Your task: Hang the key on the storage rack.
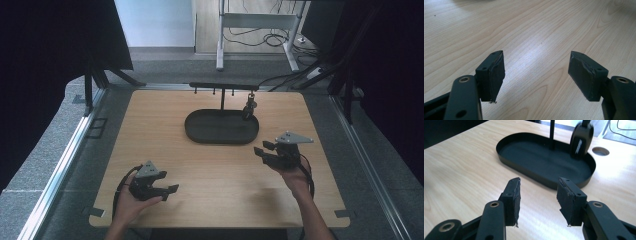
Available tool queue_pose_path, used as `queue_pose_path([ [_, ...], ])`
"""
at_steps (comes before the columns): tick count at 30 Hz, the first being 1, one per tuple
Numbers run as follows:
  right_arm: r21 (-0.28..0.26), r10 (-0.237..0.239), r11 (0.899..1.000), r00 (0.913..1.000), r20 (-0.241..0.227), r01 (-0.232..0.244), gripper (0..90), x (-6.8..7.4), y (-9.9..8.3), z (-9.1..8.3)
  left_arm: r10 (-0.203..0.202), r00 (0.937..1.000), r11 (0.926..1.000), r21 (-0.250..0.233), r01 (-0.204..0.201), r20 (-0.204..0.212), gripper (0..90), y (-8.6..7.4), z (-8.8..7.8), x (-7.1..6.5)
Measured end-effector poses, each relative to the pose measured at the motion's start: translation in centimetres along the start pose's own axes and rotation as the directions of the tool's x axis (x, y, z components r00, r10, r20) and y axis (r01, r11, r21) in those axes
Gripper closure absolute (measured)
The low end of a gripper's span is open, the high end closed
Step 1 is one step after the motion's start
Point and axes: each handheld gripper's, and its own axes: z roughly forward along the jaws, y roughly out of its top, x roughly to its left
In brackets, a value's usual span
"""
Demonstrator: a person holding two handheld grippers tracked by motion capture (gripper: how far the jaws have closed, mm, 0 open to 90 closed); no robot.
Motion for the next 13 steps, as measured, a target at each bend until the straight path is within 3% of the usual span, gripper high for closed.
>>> queue_pose_path([
  [7, -0.023, 0.045, 0.999, 0.9983, -0.035, -0.046, 51.6, 0.0, -2.3, -1.2, 0.002, 1.0, 1.0, -0.004, -0.002, -0.002, 30.2, 0.0, -0.1, -0.1],
  [13, -0.011, 0.029, 1.0, 0.9993, -0.024, -0.029, 48.8, 0.4, -3.1, -1.6, 0.004, 1.0, 1.0, -0.003, -0.004, -0.002, 30.2, 0.0, -0.1, -0.1],
])
